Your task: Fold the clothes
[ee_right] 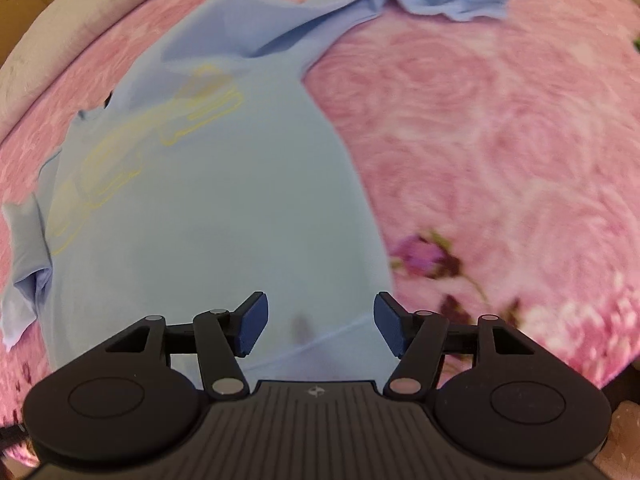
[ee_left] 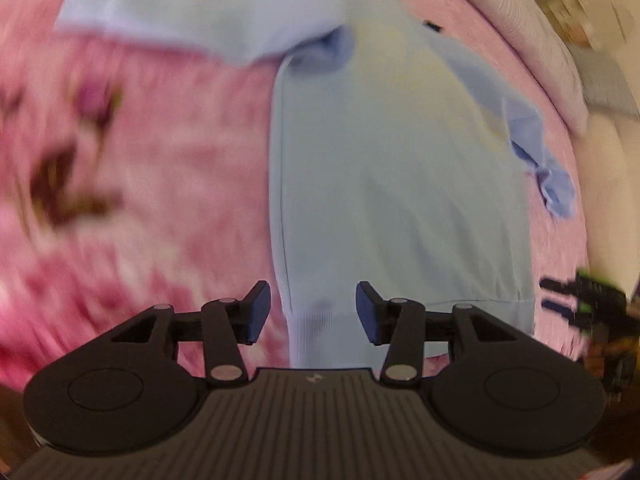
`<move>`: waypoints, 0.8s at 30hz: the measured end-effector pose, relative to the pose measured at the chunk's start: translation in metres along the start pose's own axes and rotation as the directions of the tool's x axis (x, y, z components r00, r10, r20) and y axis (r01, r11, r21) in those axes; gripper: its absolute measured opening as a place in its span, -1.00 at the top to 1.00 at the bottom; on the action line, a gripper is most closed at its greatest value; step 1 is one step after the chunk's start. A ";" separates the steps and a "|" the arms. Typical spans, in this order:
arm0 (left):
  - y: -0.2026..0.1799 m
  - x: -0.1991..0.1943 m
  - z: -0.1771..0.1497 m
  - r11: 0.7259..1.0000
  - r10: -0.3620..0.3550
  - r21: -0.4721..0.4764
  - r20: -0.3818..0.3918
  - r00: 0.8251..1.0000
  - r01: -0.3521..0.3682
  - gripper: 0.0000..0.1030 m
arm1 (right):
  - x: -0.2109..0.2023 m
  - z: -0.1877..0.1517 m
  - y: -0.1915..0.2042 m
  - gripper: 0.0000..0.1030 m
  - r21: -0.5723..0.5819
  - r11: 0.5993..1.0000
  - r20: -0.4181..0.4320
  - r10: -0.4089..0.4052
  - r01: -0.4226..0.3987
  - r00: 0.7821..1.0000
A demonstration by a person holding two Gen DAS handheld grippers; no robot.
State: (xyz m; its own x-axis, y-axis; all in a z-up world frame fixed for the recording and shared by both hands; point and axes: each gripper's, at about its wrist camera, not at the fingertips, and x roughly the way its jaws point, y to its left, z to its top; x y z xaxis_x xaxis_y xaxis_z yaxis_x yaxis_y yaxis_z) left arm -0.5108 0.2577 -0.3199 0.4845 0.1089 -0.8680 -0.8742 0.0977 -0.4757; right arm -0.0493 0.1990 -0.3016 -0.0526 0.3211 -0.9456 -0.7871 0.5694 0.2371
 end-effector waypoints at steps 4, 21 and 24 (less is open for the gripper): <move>0.018 0.009 -0.027 0.992 0.019 -0.123 0.011 1.000 -0.018 0.04 | 0.007 -0.009 -0.021 -0.29 0.047 0.999 -0.015 -0.007 0.007 1.000; -0.027 -0.031 -0.067 0.994 -0.028 -0.098 0.221 0.975 0.050 0.86 | 0.004 -0.018 -0.061 0.88 -0.025 0.986 -0.118 0.163 -0.167 0.980; -0.017 -0.012 -0.076 0.988 0.090 -0.134 0.129 0.988 -0.073 0.81 | 0.026 -0.026 -0.061 0.52 -0.055 0.994 -0.212 0.079 -0.093 0.974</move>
State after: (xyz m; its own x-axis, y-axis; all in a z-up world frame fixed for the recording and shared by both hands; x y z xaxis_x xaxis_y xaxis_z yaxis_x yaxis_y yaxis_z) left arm -0.5044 0.1799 -0.3119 0.4037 0.2436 -0.8819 -0.9037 -0.0439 -0.4258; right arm -0.0187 0.1524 -0.3468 -0.2436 0.1975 -0.9495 -0.8117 0.4943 0.3111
